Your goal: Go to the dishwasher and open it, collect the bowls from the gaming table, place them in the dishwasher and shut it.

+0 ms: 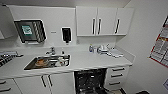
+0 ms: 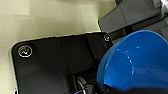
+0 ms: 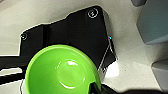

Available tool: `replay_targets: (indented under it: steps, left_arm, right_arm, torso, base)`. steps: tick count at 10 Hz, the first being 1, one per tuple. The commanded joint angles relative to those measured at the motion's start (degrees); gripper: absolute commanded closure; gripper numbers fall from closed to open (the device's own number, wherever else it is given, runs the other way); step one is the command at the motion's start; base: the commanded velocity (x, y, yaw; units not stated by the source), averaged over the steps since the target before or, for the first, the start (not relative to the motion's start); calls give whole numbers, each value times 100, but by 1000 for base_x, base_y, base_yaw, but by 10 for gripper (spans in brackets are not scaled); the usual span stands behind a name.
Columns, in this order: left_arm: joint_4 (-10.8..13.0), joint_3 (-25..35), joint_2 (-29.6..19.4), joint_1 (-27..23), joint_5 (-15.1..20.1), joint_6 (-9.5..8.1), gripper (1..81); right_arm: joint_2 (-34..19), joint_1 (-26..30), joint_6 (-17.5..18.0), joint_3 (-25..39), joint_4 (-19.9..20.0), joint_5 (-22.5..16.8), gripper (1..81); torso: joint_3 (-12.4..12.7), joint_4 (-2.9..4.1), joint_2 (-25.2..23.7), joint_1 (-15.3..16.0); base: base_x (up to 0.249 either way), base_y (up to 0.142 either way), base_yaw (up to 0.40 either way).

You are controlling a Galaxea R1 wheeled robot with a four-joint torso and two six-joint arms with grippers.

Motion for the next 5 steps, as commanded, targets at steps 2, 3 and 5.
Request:
replay_targets:
  steps: [2,3,5]
  left_arm:
    - [60,98,-107,-317,92,-18,811]
    - [60,81,-107,-317,92,-18,811]
    - [52,81,-107,-317,84,-18,811]
  right_arm:
    - [-163,222,19,-31,-52,-235,811]
    - [-154,222,10,-31,-52,-235,811]
    - [-145,222,10,-31,-52,-235,811]
  torso:
    - [0,0,0,1]
    - [0,0,0,1]
    - [0,0,0,1]
  base:
    - [102,0,0]
    - [102,0,0]
    - [102,0,0]
